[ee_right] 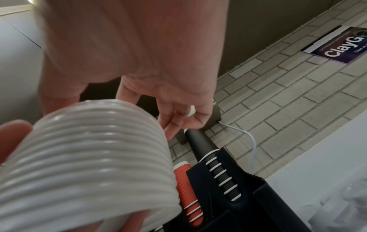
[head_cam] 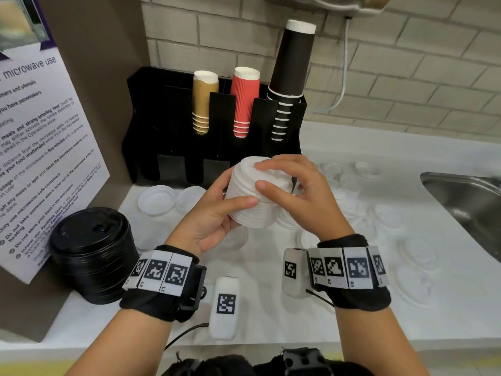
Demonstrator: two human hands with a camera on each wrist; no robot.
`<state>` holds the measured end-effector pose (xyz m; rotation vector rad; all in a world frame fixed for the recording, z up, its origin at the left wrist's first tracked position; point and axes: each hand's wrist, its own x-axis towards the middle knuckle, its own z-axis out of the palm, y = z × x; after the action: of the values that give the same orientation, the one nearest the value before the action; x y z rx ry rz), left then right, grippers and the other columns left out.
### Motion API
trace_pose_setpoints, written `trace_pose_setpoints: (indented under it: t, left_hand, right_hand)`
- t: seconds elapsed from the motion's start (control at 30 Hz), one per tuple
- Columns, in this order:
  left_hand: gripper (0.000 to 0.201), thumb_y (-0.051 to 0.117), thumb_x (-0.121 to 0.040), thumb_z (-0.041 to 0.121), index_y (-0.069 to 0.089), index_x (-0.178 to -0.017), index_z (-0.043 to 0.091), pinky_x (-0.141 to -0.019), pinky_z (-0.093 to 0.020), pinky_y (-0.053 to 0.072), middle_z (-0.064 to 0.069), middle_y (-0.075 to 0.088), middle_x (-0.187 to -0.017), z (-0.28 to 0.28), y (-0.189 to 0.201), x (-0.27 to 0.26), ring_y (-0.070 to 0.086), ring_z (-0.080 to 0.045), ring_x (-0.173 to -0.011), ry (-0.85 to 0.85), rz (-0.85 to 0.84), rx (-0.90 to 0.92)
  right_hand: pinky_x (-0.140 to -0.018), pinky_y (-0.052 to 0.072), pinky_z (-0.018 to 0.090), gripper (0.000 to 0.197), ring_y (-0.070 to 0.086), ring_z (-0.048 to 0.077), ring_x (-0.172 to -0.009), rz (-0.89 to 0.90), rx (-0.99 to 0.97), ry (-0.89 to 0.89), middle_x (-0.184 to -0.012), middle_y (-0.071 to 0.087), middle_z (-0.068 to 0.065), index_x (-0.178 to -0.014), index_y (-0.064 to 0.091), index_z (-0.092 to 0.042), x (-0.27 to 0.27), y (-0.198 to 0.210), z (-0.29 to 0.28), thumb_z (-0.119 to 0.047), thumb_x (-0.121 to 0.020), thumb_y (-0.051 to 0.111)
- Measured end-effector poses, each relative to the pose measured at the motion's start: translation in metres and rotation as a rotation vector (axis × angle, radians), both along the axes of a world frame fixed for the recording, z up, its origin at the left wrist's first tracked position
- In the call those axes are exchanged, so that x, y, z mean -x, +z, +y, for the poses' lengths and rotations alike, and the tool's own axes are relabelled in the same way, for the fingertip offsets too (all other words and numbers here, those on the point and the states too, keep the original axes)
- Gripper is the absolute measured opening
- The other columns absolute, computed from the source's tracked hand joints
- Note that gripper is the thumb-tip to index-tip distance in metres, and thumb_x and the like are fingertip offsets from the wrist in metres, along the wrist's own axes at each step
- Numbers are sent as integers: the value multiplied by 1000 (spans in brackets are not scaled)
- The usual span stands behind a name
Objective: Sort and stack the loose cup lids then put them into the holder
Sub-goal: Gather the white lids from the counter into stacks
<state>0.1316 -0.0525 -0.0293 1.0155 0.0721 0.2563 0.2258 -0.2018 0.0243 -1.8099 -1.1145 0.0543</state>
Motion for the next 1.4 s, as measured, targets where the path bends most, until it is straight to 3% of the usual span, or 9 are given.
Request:
trace_pose_setpoints:
  t: [0.2,0.33,0.43,0.53,0.67,0.9,1.07,1.17,1.4]
  left_hand:
    - [72,81,-71,26,52,-137,24,-78,-28,57,-1,68,-122,-5,5,0,66,-19,-111,33,18,45]
    - [101,98,-42,36,55,-132,24,-82,-29,58,-3,65,-127,0,12,1,64,-20,-116,70,0,75]
    - [105,100,-33,37,56,-128,23,-81,-29,59,-1,68,-123,8,18,1,66,-18,-112,112,-35,130]
    - [98,100,-33,36,59,-122,23,-75,-26,59,2,73,-112,13,21,1,70,-15,-105,127,-59,139]
    - [98,99,-36,38,58,-124,24,-76,-26,58,3,72,-116,15,21,6,68,-15,-109,141,-57,95]
    - [111,98,-40,40,50,-139,22,-80,-28,58,-1,64,-131,13,20,10,63,-19,-118,176,-42,39]
    - [102,96,-46,38,52,-137,23,-78,-27,58,0,65,-128,11,19,12,64,-18,-116,181,-41,40]
    - [69,72,-75,25,49,-140,21,-79,-27,58,-1,65,-129,10,17,13,62,-20,-120,187,-36,67]
    - [64,74,-73,25,53,-134,24,-75,-24,58,3,69,-120,13,14,13,66,-16,-112,217,-20,68]
  right_hand:
    - [-91,36,14,39,49,8,-115,-48,36,55,-121,54,-5,-115,61,-38,-2,11,-6,-50,-78,64]
    - [-82,36,5,27,51,2,-104,-25,80,46,-117,57,-7,-121,60,-30,-24,26,-22,-33,-94,57]
    - [-77,39,6,29,54,10,-95,-161,509,123,-106,59,-8,-114,64,-22,-41,27,-38,-31,-87,69]
    - [-92,44,28,62,50,15,-106,-273,1146,181,-116,50,-7,-123,51,-38,-43,11,-55,-55,-70,77]
    - [-89,49,40,90,51,20,-103,-313,1498,209,-119,42,-3,-130,32,-42,-37,-20,-79,-66,-56,79]
    - [-93,35,40,78,42,25,-115,-623,1459,202,-125,46,4,-137,30,-34,-29,-55,-88,-55,-73,70]
    - [-96,34,40,72,41,24,-116,-418,1177,153,-126,45,3,-136,33,-34,-35,-40,-67,-59,-77,67]
    - [-96,36,39,76,42,21,-117,-385,1031,116,-128,45,0,-135,35,-31,-34,-30,-58,-64,-74,67]
    - [-96,29,40,110,39,25,-116,-780,1569,439,-130,41,4,-140,21,-28,-22,-47,-77,-56,-55,85]
